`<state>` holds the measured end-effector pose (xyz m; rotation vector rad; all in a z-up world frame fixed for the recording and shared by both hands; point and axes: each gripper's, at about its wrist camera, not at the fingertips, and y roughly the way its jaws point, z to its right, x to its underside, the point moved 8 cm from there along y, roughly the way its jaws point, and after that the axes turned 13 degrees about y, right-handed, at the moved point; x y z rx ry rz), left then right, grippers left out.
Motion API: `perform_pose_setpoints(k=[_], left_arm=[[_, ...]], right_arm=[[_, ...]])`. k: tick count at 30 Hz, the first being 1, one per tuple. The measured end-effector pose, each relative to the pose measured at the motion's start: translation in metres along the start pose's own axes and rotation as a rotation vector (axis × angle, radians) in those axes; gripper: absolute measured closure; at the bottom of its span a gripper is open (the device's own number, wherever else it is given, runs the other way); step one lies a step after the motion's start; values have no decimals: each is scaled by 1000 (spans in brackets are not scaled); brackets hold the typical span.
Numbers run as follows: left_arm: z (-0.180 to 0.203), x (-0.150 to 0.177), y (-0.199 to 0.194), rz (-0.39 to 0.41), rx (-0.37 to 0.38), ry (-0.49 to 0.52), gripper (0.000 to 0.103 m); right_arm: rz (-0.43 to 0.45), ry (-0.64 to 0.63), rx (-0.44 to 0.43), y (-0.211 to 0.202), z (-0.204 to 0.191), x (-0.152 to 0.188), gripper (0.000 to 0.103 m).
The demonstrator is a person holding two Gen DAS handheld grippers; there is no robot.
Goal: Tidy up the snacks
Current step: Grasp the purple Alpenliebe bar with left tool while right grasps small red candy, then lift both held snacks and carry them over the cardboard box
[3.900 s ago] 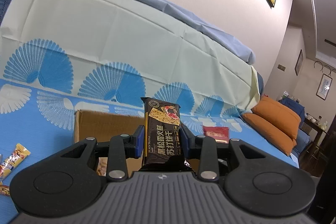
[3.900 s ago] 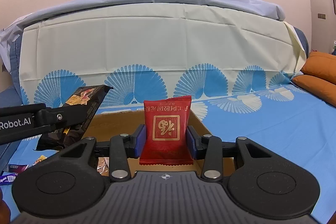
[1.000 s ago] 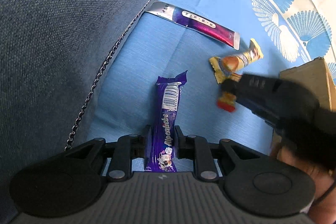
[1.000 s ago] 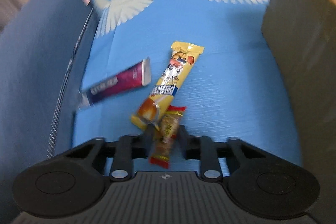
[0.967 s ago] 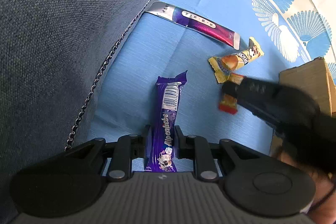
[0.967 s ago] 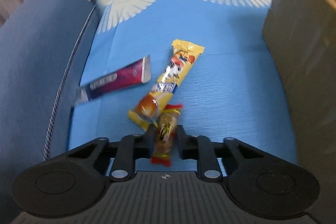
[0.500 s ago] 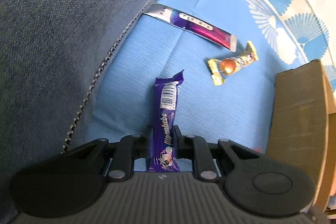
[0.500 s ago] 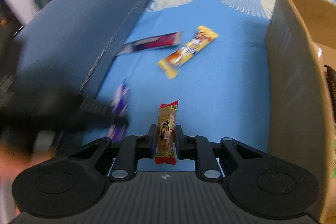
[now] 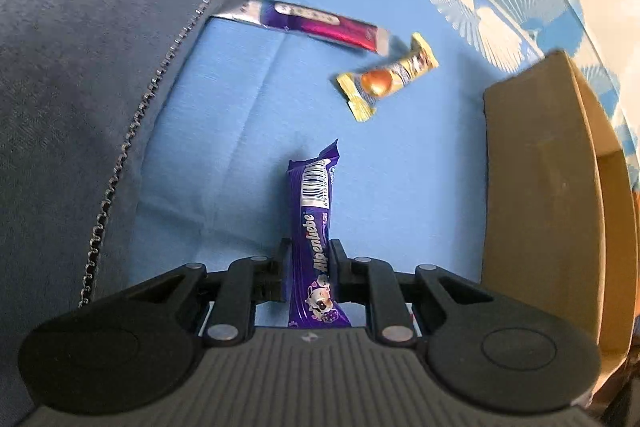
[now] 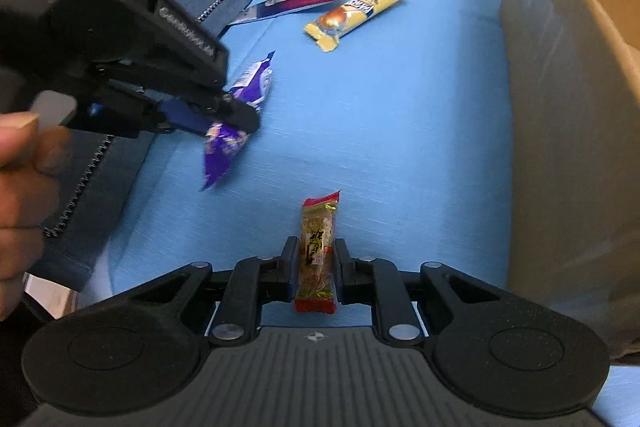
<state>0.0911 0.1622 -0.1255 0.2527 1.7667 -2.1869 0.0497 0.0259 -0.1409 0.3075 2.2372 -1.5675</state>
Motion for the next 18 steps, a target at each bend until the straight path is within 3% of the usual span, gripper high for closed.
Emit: perform_pose_setpoints(k=[10,18], left_arm=[[11,4,15,-46,-66,100,81],[14,3,13,-32,-82,145,85]], right_arm=[[-19,-62,1,-1,-15,0,82],[1,-112,14,-1,-19,2,85]])
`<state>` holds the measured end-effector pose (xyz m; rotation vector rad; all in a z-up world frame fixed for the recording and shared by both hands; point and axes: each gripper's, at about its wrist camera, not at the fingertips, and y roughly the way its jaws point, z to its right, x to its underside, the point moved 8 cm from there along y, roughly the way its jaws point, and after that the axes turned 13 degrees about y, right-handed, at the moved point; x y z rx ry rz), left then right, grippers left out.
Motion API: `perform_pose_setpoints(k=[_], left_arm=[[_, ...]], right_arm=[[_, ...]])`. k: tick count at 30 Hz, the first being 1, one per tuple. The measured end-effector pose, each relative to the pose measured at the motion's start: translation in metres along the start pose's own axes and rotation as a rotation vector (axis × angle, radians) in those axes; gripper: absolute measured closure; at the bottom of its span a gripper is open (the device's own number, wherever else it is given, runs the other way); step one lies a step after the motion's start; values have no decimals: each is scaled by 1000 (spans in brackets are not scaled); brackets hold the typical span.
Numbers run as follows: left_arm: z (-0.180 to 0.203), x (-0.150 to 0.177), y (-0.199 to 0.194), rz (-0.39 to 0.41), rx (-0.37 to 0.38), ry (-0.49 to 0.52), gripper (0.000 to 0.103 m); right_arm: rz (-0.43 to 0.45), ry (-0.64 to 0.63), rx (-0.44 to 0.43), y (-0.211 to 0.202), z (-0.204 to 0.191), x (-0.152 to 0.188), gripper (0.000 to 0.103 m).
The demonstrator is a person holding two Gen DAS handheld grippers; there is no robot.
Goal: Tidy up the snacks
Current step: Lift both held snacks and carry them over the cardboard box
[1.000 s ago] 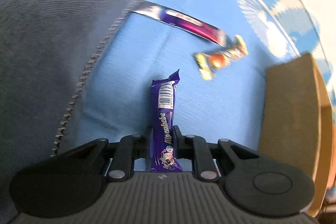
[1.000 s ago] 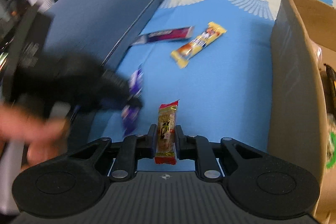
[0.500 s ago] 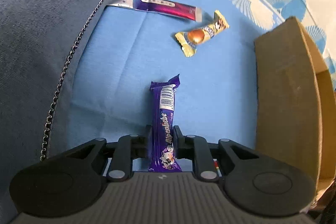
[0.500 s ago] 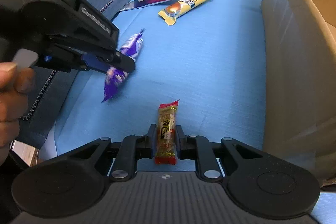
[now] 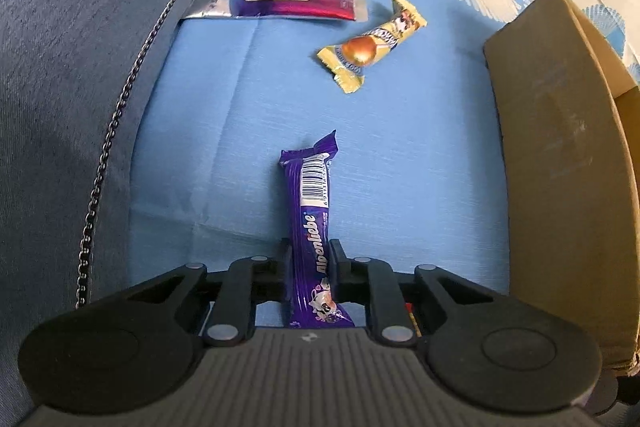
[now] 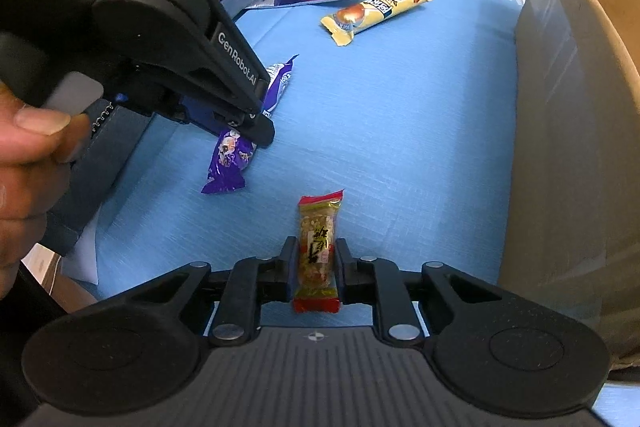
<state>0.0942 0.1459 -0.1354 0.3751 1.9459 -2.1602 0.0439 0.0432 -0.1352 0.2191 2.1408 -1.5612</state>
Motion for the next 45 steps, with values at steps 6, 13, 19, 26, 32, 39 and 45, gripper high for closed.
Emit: perform_pose_setpoints(k=[6,13,19,26,32,39,45], left_arm=[[3,-7,-10,58,8,4,85],[9,-16,-21,120,-23,23,85],[13,-16,-28,147,-29,24,85],[14,-20,-32,179,-28,20,85],[17,-30,-44,264,-6,5,85],[25,-43,-64,379,20,-3,85],[33,-53,-81,475,28,-6,85]], right_arm=[[70,49,-22,-16,4,-10,85],[215,40,-27,-47,8,-25,85],[251,52,-32,-58,18,-25,85],[293,40,-25,-64,24,-28,85],[363,6,-22,-78,27,-34,85],[461,-16,-40,-101,29,-42,85],[553,-8,-48,-123,36,-49,85]])
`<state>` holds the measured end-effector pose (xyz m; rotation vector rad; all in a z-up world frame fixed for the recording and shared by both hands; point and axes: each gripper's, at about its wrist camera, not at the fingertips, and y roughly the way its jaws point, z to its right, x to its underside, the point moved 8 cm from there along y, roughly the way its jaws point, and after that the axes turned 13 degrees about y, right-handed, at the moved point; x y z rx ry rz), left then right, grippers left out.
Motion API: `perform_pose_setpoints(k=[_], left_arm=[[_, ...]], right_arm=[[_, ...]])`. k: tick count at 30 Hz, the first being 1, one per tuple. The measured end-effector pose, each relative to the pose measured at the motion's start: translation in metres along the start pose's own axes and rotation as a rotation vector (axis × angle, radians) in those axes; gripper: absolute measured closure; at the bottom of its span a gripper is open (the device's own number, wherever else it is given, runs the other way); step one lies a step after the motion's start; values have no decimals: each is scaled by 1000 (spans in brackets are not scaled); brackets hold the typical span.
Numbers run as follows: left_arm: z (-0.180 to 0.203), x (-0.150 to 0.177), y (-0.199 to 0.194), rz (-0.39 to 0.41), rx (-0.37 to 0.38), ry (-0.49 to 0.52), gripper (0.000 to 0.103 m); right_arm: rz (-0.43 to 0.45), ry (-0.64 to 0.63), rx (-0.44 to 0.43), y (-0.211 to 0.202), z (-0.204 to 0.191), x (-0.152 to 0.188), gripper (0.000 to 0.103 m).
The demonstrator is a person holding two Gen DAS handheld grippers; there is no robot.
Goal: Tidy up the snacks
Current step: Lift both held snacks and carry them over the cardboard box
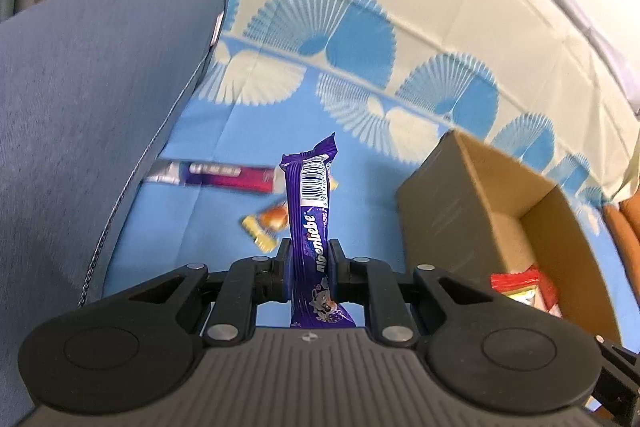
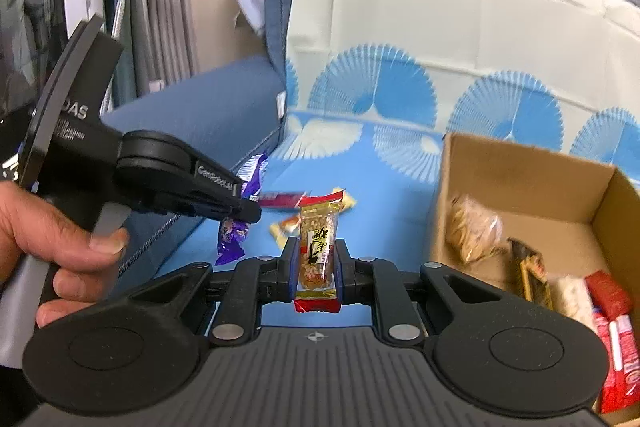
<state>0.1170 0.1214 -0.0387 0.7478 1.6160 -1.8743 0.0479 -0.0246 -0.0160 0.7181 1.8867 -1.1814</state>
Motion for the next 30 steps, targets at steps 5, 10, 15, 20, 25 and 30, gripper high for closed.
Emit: perform_pose_setpoints(k=[5,10,15,20,25,30], left_arm=[[8,-14,-9,83,18,7,85],[21,-24,-16,147,39,38,85],[36,-31,-20,196,69,70,85],[52,-36,-22,234,93,100,85],[65,-39,-20,251,123,103,85],[78,-43,-19,275,157,104,85]], right_arm=[[48,35,13,-6,12,-12,85],[78,70,32,-12,29,-19,85],[102,107,53,-15,45,-26,85],[122,138,81,-19,62,-31,85],[137,162,107,-24,77,-36,85],[156,173,136,-31,90,-40,85]])
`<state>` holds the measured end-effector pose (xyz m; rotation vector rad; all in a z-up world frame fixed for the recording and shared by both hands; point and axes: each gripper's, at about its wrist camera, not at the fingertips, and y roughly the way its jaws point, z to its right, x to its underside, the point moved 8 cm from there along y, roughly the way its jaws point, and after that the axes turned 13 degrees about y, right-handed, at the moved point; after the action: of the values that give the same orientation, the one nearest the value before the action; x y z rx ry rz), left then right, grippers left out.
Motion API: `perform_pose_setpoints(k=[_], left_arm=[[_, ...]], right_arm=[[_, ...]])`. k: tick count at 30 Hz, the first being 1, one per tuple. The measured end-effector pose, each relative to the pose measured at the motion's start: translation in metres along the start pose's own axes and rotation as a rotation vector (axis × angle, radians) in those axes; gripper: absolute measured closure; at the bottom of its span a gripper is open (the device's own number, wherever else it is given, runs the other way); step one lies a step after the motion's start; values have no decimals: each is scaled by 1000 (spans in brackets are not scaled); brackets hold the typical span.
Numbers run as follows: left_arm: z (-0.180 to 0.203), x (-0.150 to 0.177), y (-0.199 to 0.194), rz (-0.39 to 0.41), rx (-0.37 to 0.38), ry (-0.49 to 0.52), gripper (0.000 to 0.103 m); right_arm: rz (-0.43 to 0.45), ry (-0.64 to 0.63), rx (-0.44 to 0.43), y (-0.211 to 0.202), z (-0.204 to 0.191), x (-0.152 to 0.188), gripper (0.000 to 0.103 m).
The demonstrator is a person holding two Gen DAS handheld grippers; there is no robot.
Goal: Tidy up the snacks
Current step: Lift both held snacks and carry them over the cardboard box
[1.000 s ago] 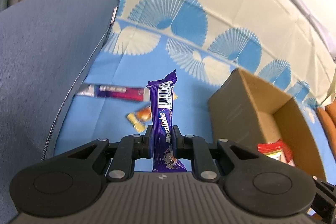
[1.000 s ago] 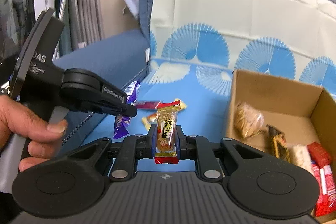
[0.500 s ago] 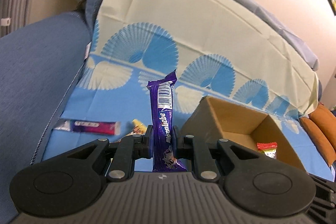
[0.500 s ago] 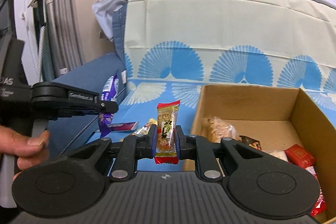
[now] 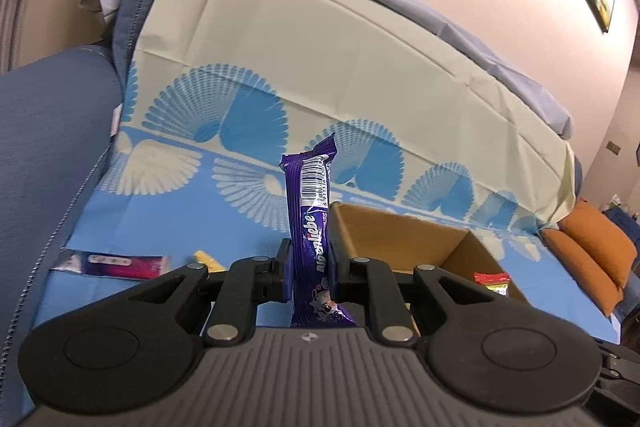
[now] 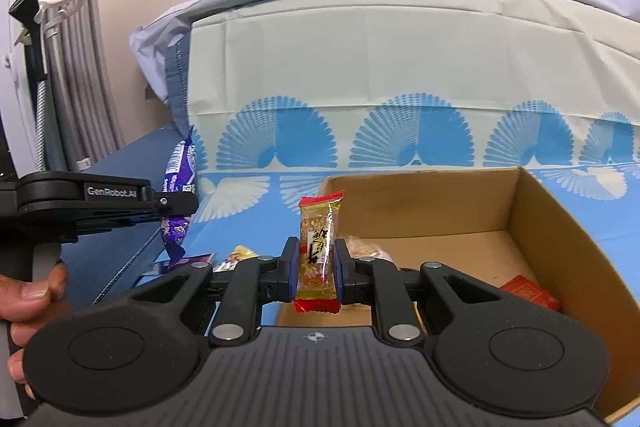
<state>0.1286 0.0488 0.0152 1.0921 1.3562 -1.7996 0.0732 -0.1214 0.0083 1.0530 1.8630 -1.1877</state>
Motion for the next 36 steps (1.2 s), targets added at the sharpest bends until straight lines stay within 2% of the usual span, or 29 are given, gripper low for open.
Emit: perform_pose_setpoints(k=[36], left_arm=[[98,-7,29,66,194,48,85]], right_arm=[[115,84,199,-22,86,-26,85]])
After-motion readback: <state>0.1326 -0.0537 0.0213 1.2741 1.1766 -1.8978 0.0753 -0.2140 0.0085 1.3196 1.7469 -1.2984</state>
